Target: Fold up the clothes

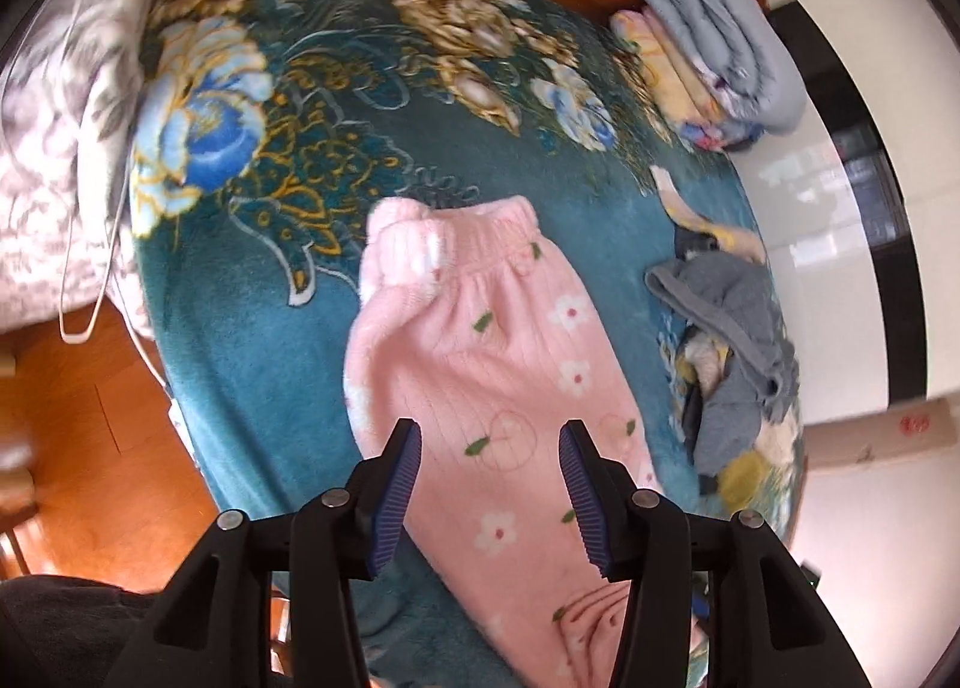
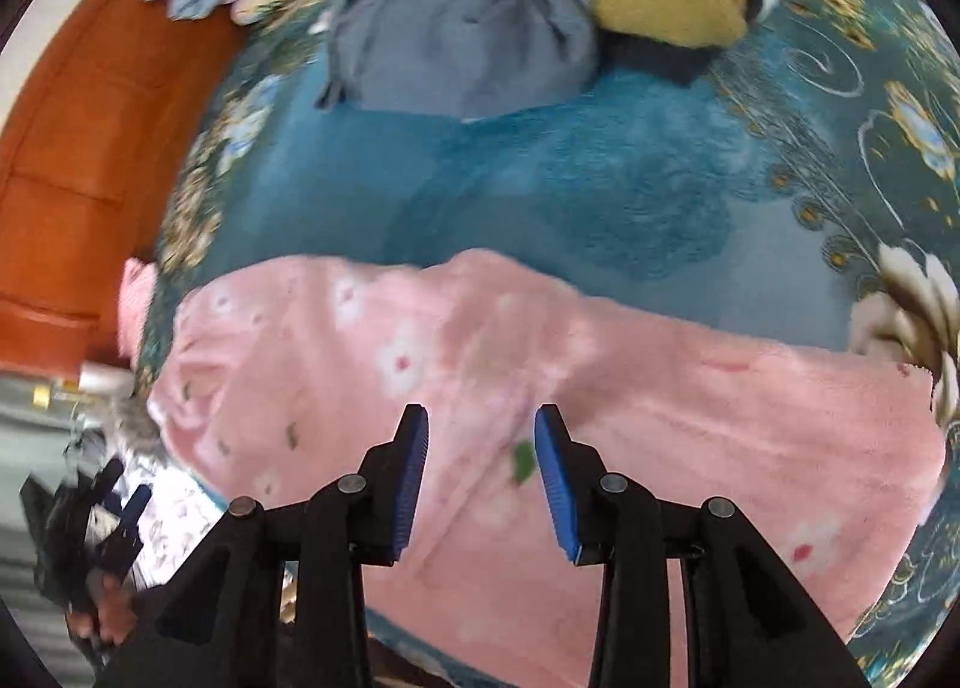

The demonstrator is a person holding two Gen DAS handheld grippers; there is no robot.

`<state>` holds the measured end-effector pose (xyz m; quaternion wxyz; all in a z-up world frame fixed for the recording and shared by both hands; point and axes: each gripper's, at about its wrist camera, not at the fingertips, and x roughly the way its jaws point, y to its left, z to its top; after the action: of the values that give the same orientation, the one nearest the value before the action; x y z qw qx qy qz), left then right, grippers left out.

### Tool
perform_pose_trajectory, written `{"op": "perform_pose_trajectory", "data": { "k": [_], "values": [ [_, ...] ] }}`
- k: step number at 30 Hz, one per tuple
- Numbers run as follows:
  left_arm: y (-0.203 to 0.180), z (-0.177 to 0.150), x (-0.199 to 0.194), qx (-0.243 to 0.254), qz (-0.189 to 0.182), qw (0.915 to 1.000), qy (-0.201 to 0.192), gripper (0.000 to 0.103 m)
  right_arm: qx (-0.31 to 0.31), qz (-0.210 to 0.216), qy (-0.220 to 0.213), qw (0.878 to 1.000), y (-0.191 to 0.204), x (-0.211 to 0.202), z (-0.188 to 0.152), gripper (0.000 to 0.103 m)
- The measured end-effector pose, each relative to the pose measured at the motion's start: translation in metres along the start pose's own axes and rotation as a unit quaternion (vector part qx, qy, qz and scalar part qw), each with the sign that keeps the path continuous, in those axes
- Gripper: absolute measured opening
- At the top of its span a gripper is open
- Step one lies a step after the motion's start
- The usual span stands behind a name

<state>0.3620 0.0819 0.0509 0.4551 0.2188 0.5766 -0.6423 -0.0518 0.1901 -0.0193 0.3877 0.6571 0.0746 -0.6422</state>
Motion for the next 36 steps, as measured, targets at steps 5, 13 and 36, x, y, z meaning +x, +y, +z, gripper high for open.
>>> {"op": "perform_pose_trajectory", "data": {
  "k": [5,13,36],
  "values": [
    [-0.015,-0.006,-0.001,0.043,0.012,0.999,-0.005,0.052,-0.014,-0.035,0.016,0.999,0.007,0.015,0.005,0.024],
    [0.025,0.008,-0.019,-0.093,-0.027,0.9943,-0.045,0.052,-0.042,0.03,0.017,0.999,0.025,-0.004,0.0,0.009],
    [0.045,0.077,0.059,0.005,0.106,0.9931,0.049,0.062,-0.047,0.02,0.026,0.998,0.056,-0.002,0.022,0.041]
  ]
}}
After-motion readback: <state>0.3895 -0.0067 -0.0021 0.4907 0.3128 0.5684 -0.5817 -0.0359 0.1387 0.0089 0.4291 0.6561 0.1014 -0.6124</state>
